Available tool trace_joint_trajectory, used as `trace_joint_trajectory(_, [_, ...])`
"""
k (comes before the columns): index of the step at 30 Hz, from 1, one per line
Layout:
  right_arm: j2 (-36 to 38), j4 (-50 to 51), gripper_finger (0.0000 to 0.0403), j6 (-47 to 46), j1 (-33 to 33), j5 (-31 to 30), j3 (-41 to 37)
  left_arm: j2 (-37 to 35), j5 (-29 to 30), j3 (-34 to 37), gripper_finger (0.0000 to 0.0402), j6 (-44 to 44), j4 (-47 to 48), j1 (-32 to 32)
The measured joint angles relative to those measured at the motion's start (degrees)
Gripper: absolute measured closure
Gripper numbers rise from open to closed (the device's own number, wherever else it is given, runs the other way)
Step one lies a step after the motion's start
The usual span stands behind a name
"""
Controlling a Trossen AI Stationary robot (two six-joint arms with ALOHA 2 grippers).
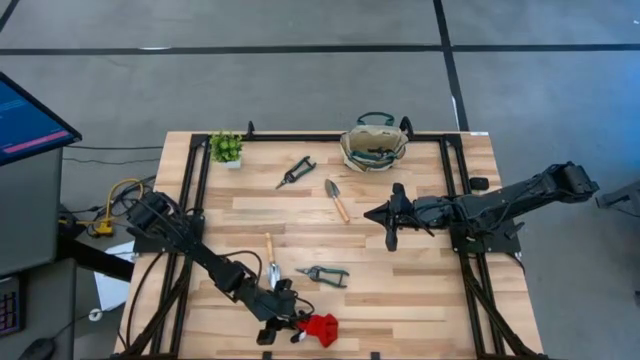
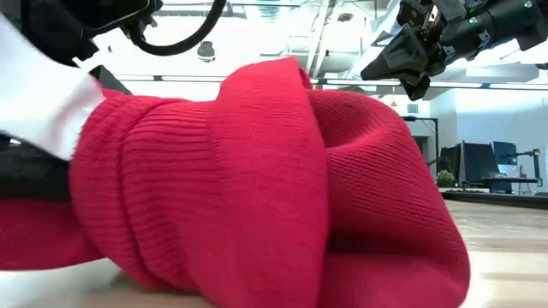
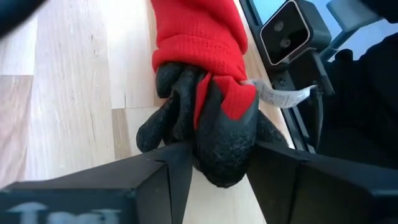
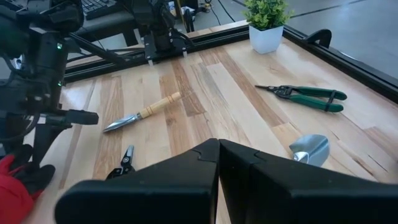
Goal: Pick & Place Garden tools in Gardening bag
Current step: Put the red gloves into the gardening bag
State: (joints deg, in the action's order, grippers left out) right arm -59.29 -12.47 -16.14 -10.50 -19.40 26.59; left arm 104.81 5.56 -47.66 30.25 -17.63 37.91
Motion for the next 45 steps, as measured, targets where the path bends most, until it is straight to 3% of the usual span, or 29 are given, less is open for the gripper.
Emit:
trace_joint_trajectory(12, [0.0, 0.0, 0.0403, 0.0, 0.0, 0.0, 0.0, -0.1, 0.7, 0.0, 0.0293, -0.3, -1.0, -0.1])
trace_joint_trajectory(23, [0.0, 0.0, 0.0403, 0.0, 0.0, 0.0, 0.0, -0.2, 3.0, 0.0, 0.0393, -1.5, -1.8, -0.1])
trace_joint_trajectory(39, [0.0, 0.0, 0.0403, 0.0, 0.0, 0.1, 0.0, -0.2, 12.1, 0.0, 0.04, -7.4, -3.2, -0.1])
trace_joint_trajectory(45, [0.0, 0.0, 0.0403, 0.0, 0.0, 4.4, 0.0, -1.5, 13.9, 0.0, 0.04, -7.9, -3.5, 0.0])
